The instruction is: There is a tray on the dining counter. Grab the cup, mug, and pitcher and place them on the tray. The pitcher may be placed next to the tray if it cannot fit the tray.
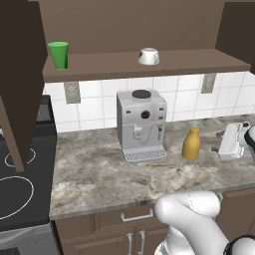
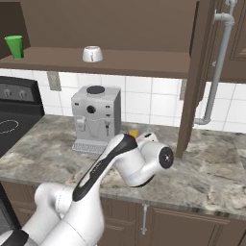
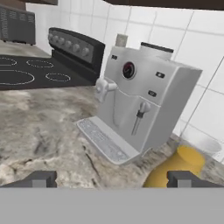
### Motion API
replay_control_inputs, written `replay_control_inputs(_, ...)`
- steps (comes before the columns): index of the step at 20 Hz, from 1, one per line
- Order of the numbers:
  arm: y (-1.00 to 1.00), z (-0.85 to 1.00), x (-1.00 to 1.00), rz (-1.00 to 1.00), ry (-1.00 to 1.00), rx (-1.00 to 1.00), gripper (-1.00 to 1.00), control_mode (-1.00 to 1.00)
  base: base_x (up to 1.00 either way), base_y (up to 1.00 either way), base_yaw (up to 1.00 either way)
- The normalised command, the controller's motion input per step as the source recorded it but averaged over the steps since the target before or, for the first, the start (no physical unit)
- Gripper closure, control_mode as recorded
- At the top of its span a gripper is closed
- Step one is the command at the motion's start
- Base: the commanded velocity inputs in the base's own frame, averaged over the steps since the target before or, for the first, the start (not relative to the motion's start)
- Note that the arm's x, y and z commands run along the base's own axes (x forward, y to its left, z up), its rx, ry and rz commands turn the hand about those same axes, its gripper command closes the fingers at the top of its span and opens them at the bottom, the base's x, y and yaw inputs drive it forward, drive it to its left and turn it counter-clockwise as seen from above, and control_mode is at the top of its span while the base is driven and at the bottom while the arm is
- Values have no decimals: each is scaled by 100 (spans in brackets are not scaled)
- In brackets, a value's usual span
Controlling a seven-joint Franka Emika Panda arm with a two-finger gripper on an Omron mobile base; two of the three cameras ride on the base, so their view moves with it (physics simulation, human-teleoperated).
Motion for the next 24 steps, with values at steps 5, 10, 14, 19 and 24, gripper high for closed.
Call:
replay_control_inputs(5,-11,-20,35,16,-10,4,-100,-100,0,0,0)
replay_control_inputs(10,-20,-6,29,8,-1,5,-100,-100,0,0,0)
replay_control_inputs(14,-26,-1,21,0,0,8,-100,-100,0,0,0)
replay_control_inputs(19,-21,-2,22,0,2,10,-100,-100,0,0,0)
replay_control_inputs(24,-13,-9,25,0,6,10,-100,-100,0,0,0)
